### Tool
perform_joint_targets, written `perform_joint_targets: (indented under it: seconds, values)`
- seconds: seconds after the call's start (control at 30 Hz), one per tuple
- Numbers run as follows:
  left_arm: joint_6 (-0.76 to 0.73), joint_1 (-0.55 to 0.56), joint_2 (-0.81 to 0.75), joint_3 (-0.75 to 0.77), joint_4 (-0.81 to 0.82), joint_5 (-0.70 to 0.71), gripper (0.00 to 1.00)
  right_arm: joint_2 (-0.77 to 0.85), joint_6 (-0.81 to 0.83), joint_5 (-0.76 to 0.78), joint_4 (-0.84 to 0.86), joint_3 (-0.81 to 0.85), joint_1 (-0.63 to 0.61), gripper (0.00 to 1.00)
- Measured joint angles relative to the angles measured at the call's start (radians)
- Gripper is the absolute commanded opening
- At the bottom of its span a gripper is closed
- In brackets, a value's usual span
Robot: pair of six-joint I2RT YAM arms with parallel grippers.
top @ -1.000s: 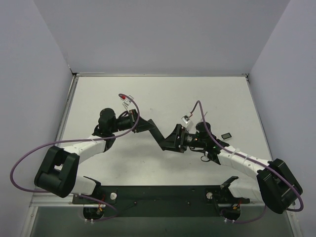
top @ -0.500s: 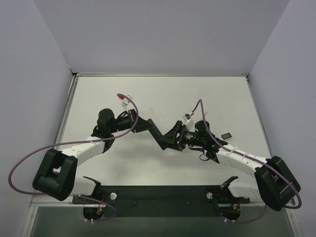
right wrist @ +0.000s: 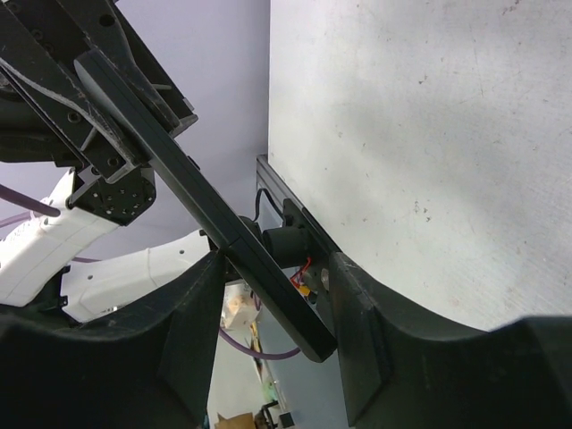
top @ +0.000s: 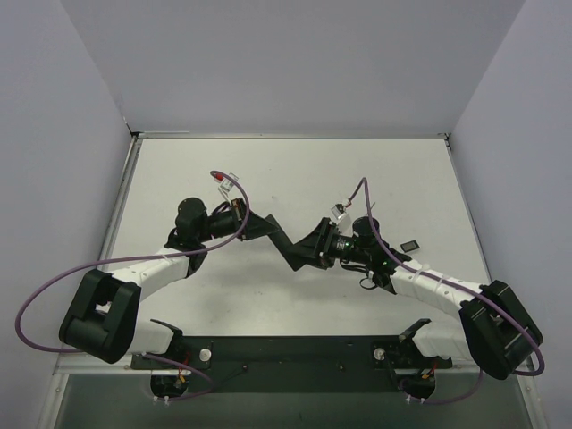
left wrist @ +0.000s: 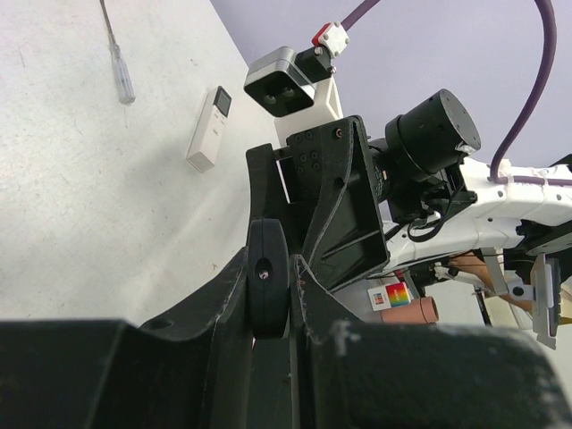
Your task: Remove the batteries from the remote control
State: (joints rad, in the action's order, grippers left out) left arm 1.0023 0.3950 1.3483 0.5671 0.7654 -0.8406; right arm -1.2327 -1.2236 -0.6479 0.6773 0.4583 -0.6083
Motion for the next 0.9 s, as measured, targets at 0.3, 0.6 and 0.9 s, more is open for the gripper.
perform_joint_targets:
  seconds: [0.3,0.6,0.9]
  values:
    - [0.009,-0.006,0.003,0.0,-0.014,-0.002,0.0,0.005,0.013,-0.007,0.035,-0.029,0.0,0.24]
    - [0.012,-0.006,0.007,0.0,-0.036,-0.008,0.0,0.014,0.021,-0.011,0.053,-0.05,0.0,0.33]
    - [-0.02,-0.011,0.01,-0.004,-0.061,0.003,0.0,-0.004,0.023,-0.001,0.032,-0.05,0.0,0.42]
